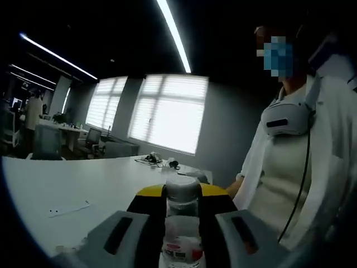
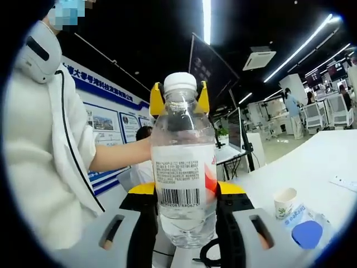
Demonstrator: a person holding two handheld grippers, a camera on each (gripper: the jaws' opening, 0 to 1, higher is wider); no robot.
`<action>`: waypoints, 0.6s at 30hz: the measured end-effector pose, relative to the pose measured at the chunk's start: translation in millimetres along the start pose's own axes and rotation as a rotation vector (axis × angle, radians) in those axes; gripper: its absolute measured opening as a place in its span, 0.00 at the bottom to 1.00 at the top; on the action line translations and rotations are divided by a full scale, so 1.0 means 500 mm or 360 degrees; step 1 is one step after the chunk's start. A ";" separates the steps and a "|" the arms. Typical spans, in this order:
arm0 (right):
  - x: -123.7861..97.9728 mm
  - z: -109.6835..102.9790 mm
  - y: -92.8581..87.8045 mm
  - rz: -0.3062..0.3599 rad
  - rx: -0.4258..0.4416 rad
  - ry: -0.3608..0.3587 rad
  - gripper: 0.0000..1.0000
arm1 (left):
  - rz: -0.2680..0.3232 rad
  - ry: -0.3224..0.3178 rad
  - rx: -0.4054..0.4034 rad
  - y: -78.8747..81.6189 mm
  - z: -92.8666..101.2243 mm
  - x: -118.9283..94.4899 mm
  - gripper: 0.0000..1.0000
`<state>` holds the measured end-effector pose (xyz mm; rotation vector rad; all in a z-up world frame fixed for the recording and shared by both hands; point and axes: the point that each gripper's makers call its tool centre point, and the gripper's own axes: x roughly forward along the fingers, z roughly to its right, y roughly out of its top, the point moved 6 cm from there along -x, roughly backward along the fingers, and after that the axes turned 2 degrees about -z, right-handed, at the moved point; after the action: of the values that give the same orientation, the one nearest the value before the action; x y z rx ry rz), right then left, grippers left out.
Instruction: Arrange the tabletop items into an orderly group along one side of the table until the central work area is clear of visible clutter.
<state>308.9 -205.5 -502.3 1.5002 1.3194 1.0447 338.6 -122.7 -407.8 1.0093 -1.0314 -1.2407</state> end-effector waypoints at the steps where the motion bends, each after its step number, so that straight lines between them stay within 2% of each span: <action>1: 0.000 0.002 0.000 -0.0001 -0.0008 -0.0004 0.39 | 0.0005 -0.0002 -0.0005 -0.001 0.000 -0.002 0.18; 10: -0.015 0.031 -0.005 -0.0005 -0.0097 -0.0172 0.40 | 0.0037 0.0059 0.0008 -0.004 -0.020 -0.016 0.17; 15: -0.052 0.042 -0.018 0.0003 -0.0086 -0.0282 0.45 | 0.0032 0.0108 -0.0015 -0.014 -0.037 -0.031 0.18; 18: -0.089 0.048 -0.037 -0.0017 -0.0066 -0.0390 0.47 | 0.0016 0.0138 -0.0004 -0.024 -0.047 -0.049 0.18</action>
<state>322.6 -249.9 -529.0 1.5346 1.1260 0.8455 357.7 -98.3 -426.2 1.0458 -0.9661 -1.1798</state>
